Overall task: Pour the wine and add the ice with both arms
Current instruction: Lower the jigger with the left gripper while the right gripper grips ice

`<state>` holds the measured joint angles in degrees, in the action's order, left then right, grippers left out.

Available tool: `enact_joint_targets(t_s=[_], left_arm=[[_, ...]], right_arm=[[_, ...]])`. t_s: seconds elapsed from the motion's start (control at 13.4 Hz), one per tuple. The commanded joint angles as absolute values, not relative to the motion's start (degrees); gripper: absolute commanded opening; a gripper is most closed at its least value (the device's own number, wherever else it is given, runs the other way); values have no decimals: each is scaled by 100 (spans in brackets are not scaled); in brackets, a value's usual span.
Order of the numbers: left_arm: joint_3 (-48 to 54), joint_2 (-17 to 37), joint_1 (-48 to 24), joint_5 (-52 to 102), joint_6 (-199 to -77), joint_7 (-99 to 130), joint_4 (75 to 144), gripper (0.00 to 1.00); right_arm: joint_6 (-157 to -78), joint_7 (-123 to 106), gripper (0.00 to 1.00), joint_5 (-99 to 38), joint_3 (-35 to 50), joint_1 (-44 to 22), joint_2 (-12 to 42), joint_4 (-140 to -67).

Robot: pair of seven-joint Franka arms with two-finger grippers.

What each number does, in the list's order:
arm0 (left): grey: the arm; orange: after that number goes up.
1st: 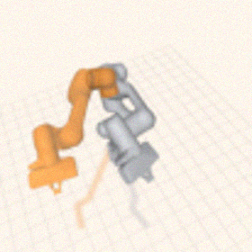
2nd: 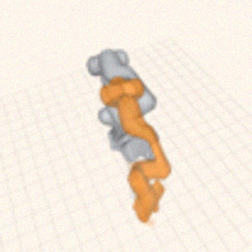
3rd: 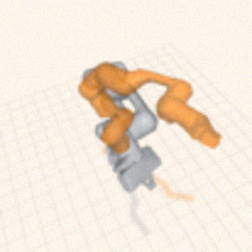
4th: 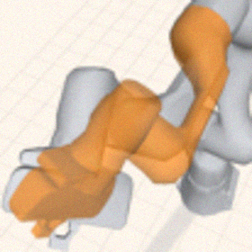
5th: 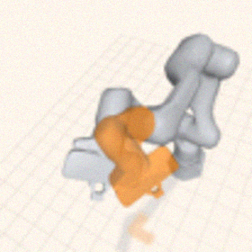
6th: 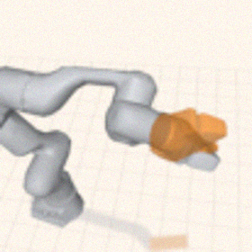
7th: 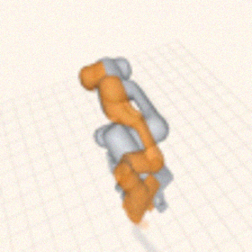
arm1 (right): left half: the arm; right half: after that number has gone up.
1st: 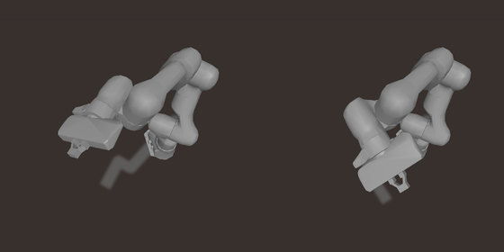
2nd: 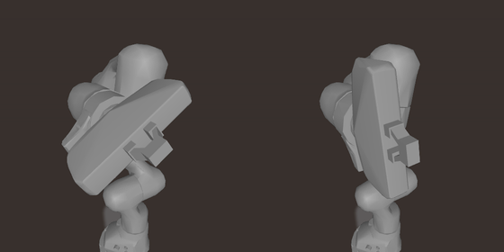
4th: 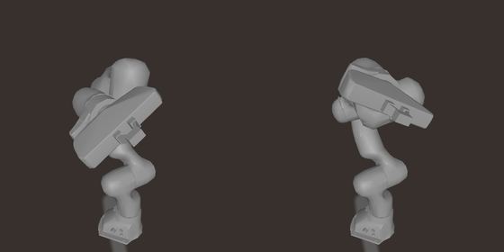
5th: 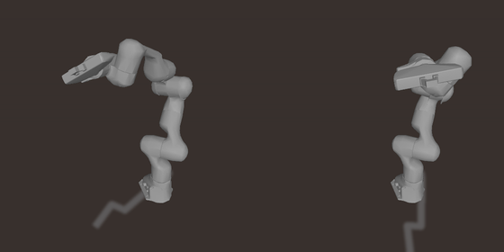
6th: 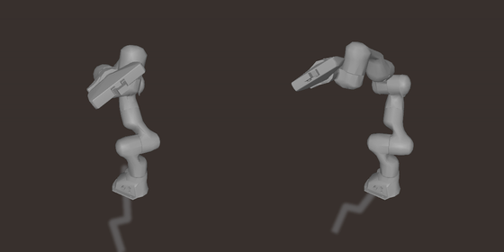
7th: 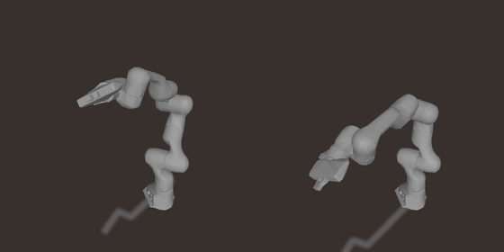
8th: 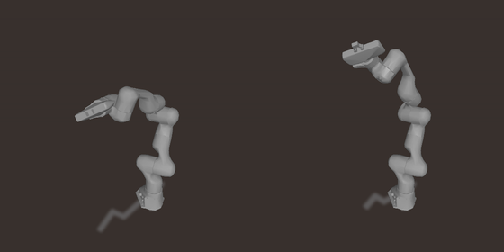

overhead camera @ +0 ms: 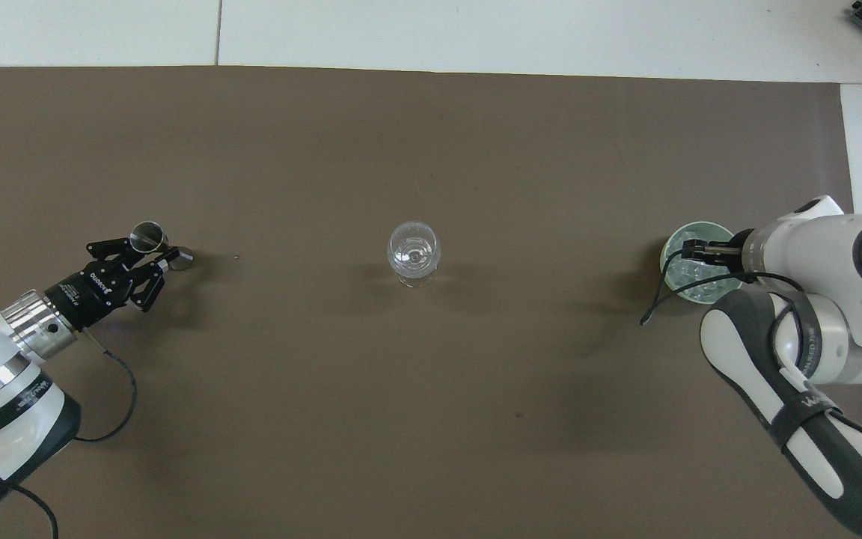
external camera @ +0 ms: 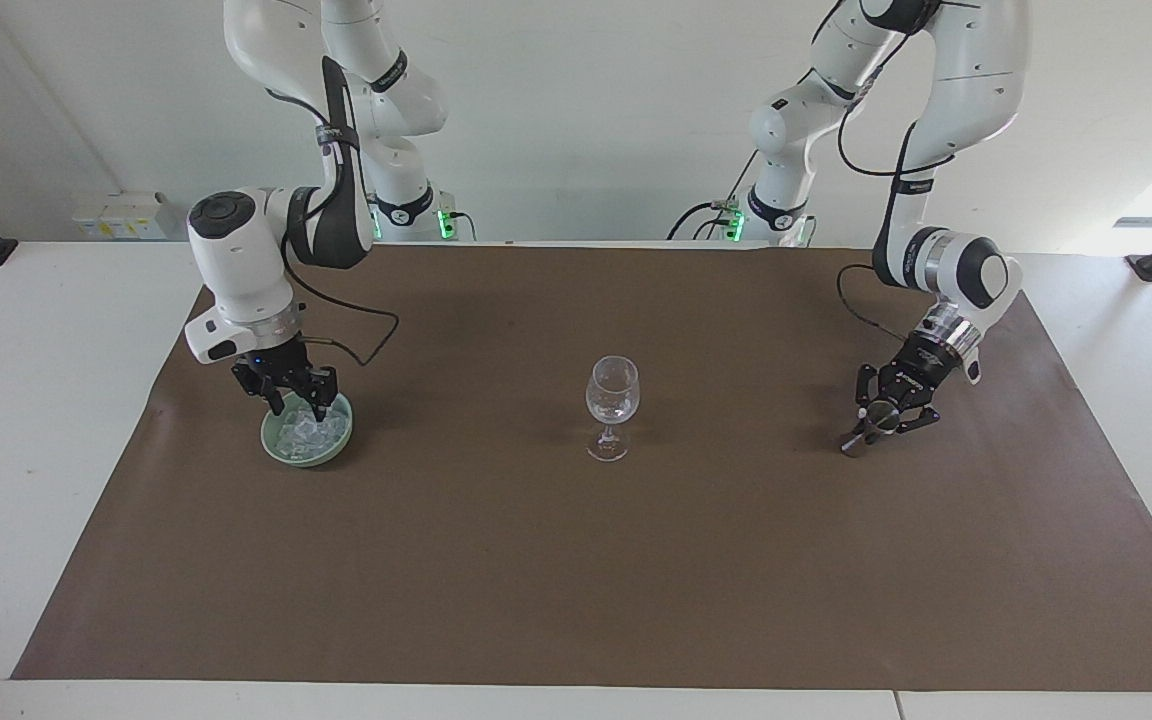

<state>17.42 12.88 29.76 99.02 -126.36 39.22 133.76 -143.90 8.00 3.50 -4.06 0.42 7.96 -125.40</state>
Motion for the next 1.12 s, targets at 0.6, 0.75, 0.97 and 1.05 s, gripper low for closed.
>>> enact_joint_targets(t_s=[0.6,0.75,0.97,1.05], left_arm=[[1758,1345,3225,8423,-12569,3867,13184,100],[1749,1336,3365,7764,-12525,3893,13079,100],[1679,1144,3419,6736,-12480,4016,12929,100],[1661,995,3419,6350,-12498,4086,12894,100]], right_arm=[[-14388,1089,0,264,-369,141,669,-12507],[-14230,1107,0,272,-360,80,458,-12463],[-13774,1255,0,255,-247,-209,124,-12105],[-13616,1587,0,255,-237,-446,80,-11911]])
